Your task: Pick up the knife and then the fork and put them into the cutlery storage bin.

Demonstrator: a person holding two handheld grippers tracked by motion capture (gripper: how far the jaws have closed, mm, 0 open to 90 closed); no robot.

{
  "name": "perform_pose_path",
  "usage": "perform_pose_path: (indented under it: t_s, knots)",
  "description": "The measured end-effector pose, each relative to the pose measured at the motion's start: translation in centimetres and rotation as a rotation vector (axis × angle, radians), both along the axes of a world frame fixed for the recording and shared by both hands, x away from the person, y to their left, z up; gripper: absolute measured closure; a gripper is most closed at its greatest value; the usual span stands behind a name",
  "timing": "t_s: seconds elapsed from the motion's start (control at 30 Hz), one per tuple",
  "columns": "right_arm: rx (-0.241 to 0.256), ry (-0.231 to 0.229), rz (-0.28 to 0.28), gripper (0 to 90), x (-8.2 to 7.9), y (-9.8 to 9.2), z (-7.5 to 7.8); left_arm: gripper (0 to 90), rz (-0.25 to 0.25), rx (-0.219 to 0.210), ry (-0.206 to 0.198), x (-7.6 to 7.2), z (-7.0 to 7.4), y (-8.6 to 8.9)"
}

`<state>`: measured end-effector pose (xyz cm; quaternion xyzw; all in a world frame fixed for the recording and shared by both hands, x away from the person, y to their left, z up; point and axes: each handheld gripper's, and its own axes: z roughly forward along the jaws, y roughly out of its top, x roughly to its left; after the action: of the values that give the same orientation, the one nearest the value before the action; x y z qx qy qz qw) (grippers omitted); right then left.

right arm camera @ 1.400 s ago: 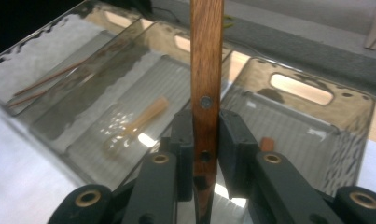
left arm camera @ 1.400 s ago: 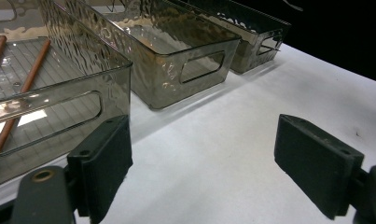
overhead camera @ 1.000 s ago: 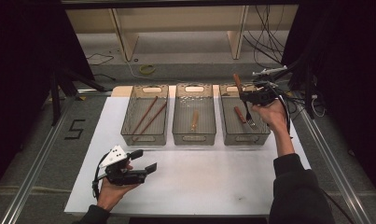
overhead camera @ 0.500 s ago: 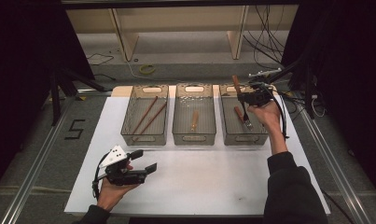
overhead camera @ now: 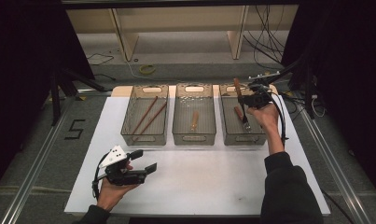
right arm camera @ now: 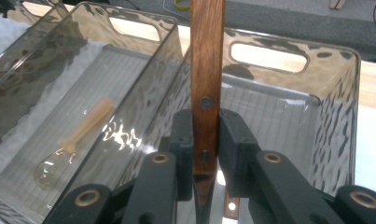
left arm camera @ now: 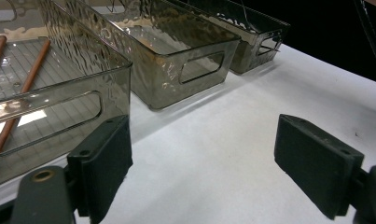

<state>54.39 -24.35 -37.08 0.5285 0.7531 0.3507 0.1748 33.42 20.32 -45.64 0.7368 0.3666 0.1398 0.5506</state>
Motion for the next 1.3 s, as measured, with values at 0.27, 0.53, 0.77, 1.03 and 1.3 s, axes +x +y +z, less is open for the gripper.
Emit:
perform_pose_path:
  t_s: [0.27, 0.53, 0.77, 1.03, 1.3]
  knots:
    - [0.012, 0.020, -0.017, 77.0, 0.2, -0.3, -1.1, 18.2, 0.000, 0.000, 0.000, 0.0, 0.0, 0.0]
    - [0.030, 0.065, -0.036, 64.8, 0.3, -0.2, -1.7, 18.2, 0.000, 0.001, 0.000, 0.0, 0.0, 0.0]
    - [0.043, 0.054, -0.023, 53.7, 0.0, -0.3, -1.2, 18.2, 0.000, 0.001, 0.000, 0.0, 0.0, 0.0]
    - [0.075, 0.029, 0.014, 41.9, -1.3, 0.2, -0.7, 18.2, -0.001, -0.001, 0.003, 0.0, 0.0, 0.0]
    - [0.113, -0.016, 0.070, 35.4, -3.8, 1.0, -0.6, 18.2, -0.001, -0.002, 0.006, 0.0, 0.0, 0.0]
